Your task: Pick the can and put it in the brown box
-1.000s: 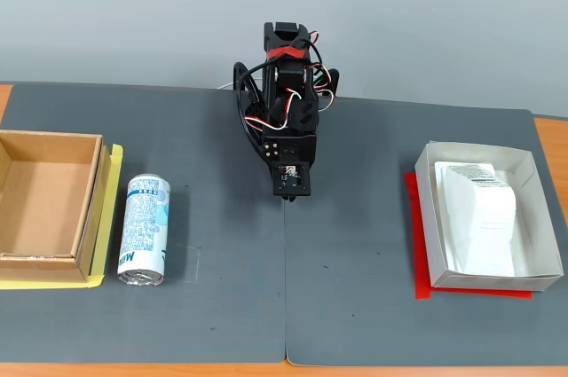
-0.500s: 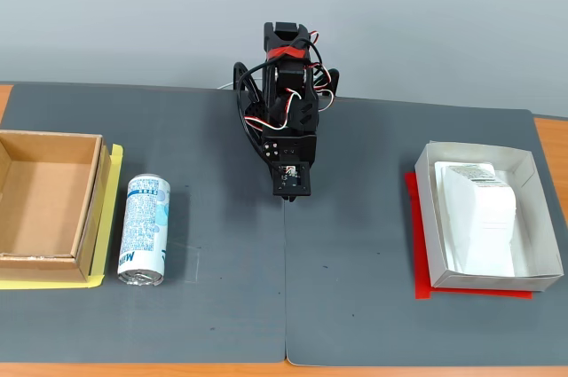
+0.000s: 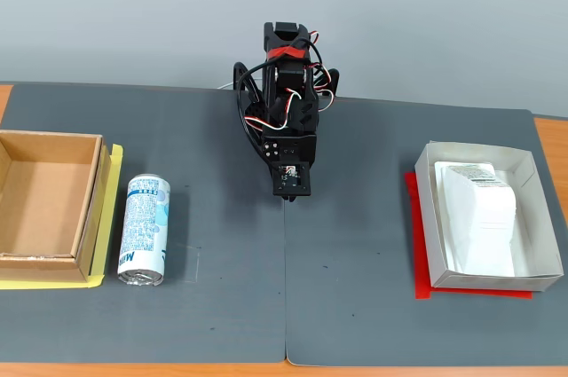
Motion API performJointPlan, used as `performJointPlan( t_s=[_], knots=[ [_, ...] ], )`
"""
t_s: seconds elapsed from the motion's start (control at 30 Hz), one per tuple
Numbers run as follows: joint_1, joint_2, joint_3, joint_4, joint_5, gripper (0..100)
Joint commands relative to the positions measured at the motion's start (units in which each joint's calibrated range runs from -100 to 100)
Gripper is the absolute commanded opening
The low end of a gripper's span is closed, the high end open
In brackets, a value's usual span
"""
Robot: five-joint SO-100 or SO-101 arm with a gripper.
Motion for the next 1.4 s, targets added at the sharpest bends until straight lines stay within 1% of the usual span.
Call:
performJointPlan(
  t_s=[0.0, 1.23, 1.3, 1.37],
  knots=[
    [0.05, -0.08, -2.89, -0.67, 0.01, 1],
    [-1.01, 0.43, -3.25, -0.93, 0.12, 1],
    [-1.01, 0.51, -4.34, -0.67, 0.90, 1],
    [-1.01, 1.95, -6.60, -0.85, 3.25, 1]
  ],
)
